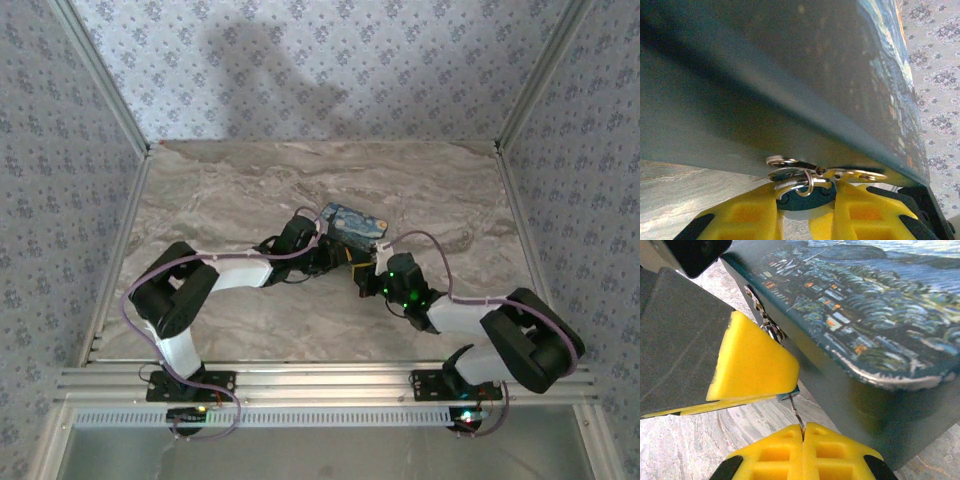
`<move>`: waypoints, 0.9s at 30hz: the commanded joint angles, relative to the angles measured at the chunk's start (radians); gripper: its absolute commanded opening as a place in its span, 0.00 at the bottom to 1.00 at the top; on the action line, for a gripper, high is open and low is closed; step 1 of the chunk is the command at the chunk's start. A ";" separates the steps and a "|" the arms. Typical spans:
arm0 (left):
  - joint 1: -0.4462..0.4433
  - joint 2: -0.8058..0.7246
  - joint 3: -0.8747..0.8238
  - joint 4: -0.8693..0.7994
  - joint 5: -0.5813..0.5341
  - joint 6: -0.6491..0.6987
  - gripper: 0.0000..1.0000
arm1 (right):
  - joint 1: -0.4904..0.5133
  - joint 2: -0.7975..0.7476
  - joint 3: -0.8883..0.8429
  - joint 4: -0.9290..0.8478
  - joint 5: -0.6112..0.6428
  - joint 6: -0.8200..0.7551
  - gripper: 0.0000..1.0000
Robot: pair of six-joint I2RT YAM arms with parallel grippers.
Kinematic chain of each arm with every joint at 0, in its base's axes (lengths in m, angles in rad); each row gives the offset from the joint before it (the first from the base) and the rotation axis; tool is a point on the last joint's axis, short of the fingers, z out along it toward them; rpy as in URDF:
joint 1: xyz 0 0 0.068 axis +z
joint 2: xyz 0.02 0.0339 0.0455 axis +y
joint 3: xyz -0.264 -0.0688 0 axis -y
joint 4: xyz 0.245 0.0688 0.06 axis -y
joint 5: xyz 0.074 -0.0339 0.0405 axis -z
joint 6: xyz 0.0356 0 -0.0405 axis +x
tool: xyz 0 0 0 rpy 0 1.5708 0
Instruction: Unlock the padlock with the key
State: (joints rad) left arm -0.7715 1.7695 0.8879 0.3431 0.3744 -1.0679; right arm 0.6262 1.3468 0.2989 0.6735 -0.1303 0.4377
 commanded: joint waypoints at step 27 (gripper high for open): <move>0.059 0.004 -0.054 -0.049 -0.141 -0.053 0.22 | 0.065 -0.038 -0.026 -0.029 0.089 0.000 0.00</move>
State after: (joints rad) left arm -0.7639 1.7710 0.8604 0.3592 0.3824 -1.1175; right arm 0.6792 1.3464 0.2913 0.6525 -0.0742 0.4294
